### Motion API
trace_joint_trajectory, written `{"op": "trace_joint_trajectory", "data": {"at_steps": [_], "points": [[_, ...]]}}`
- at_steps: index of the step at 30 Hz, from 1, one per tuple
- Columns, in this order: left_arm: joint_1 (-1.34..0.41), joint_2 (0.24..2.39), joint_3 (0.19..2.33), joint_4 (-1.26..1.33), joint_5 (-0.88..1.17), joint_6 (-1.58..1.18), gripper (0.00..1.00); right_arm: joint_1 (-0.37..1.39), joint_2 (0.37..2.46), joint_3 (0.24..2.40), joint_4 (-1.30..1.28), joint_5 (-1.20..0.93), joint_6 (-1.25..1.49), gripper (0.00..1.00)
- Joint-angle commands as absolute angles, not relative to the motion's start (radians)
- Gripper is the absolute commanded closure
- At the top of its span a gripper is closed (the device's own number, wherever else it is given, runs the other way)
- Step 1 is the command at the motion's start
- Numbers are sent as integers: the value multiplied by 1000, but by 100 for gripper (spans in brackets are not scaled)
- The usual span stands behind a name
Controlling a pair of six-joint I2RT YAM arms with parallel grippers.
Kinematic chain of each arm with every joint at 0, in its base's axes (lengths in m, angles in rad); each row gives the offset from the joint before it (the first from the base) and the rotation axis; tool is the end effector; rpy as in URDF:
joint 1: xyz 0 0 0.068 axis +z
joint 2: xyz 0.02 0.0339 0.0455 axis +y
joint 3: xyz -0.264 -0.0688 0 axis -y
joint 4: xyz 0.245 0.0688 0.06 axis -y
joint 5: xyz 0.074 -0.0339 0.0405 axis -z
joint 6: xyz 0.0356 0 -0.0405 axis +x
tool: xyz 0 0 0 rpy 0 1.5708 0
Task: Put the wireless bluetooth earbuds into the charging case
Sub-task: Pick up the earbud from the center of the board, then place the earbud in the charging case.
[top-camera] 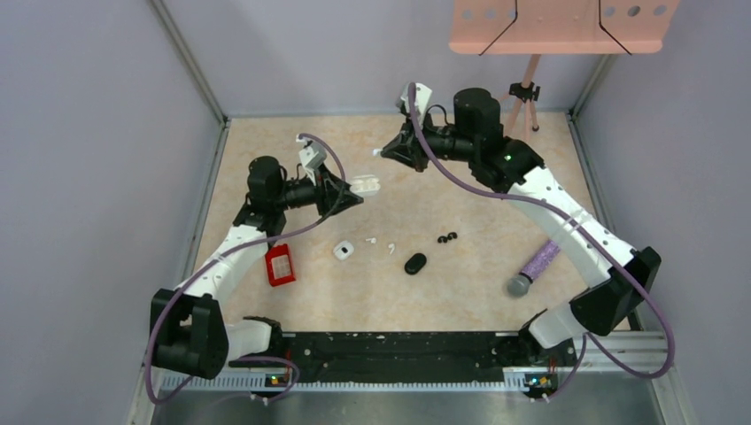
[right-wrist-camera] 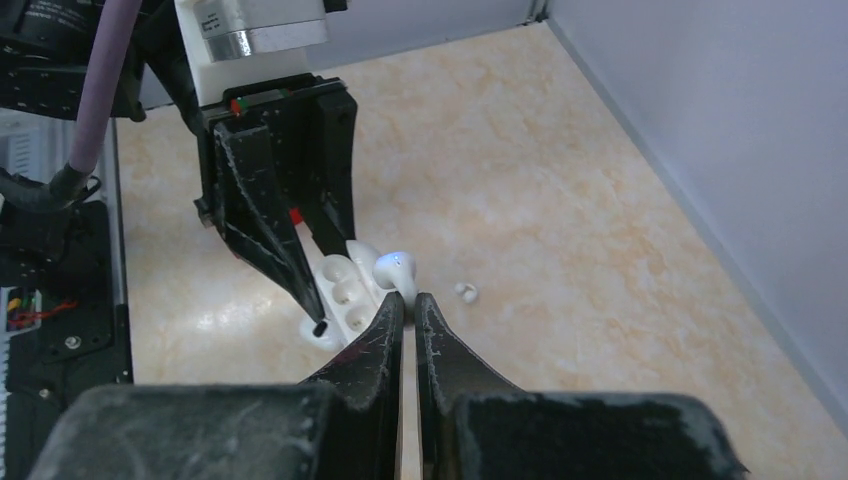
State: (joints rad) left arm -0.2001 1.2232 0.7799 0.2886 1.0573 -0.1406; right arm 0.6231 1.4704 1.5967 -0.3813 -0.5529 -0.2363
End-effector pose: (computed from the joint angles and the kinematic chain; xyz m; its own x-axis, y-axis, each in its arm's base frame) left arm 0.2560 -0.0836 0.2967 -0.2814 -0.0132 -0.9595 0.9106 0.3116 -0.2714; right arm 0.2570 0.2077 0.4402 0.0137 -0.2355 -0.9718 -0.9320 0.3491 -0.0977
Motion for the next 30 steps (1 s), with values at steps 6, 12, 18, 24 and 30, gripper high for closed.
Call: {"op": "trace_joint_trajectory", "data": {"at_steps": [6,12,18,24,30], "points": [[-247,1224,860,451,1066,-206,100,690,1525,1613,-321,-544,-154,100],[-265,1205,856,453,1059,-213,100,702,1547,1632,-342,-606,-157,100],[-265,1203,850,449,1051,-216,100,704,1549,1633,-346,-637,-170,100],[-265,1207,855,460,1043,-222,100,703,1562,1652,-396,-658,-227,100],[-265,1200,864,453,1058,-203,100,703,1588,1678,-436,-658,-254,100]]}}
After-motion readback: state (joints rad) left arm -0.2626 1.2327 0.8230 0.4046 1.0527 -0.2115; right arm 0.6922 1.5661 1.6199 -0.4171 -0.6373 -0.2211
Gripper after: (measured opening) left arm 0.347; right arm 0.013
